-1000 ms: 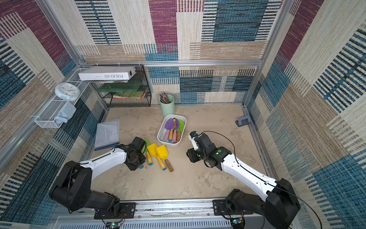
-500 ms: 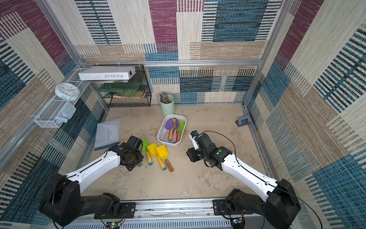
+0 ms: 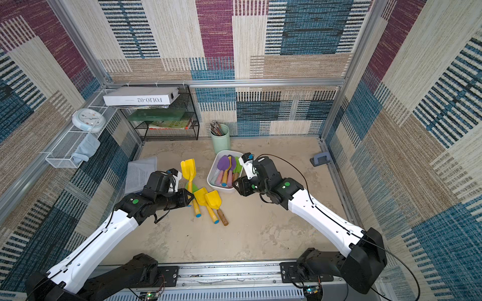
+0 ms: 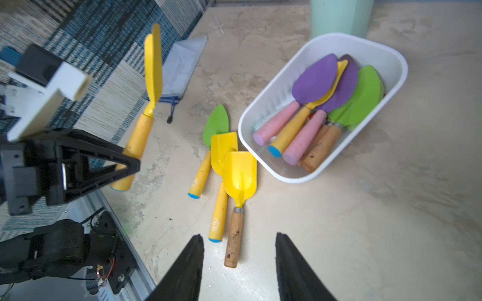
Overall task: Put the shovel into the storage box
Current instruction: Pick up the shovel from the center of the board.
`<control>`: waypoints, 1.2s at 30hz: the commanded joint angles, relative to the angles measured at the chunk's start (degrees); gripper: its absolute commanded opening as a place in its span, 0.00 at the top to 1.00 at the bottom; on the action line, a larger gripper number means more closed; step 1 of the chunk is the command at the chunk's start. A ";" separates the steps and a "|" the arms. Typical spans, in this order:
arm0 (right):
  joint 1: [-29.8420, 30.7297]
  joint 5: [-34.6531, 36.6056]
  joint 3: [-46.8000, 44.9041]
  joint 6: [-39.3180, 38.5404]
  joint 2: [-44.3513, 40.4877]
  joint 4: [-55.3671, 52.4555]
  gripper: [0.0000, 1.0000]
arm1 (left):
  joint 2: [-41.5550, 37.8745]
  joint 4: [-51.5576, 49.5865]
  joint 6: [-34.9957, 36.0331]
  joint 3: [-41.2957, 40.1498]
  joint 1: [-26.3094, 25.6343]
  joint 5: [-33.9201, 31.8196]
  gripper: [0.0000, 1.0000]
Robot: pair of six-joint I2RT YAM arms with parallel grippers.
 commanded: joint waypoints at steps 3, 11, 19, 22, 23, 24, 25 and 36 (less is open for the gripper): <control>-0.02 -6.15 4.63 0.71 4.91 3.67 0.50 | 3.91 5.66 5.53 2.69 -3.92 4.08 1.00; 0.06 -5.98 9.59 4.72 11.98 5.67 0.49 | 11.21 7.53 1.80 7.90 -8.34 -2.56 1.00; 0.06 -0.86 10.96 10.06 15.08 9.34 0.51 | 16.55 6.65 -2.51 10.43 -11.21 -8.00 1.00; 0.06 0.15 11.39 11.11 16.10 10.46 0.53 | 17.54 6.67 -3.27 10.74 -11.91 -8.61 1.00; 0.04 0.54 11.67 11.38 16.56 10.53 0.54 | 17.58 6.70 -3.48 10.79 -12.09 -8.75 1.00; 0.02 0.96 11.86 11.51 17.02 10.63 0.55 | 17.62 6.73 -3.69 10.88 -12.20 -8.89 1.00; 0.05 1.25 11.88 11.78 17.44 10.81 0.56 | 17.58 6.74 -3.90 10.93 -12.33 -8.91 1.00; 0.06 2.25 13.17 12.65 20.63 12.71 0.65 | 17.15 6.63 -4.98 11.41 -13.08 -8.26 1.00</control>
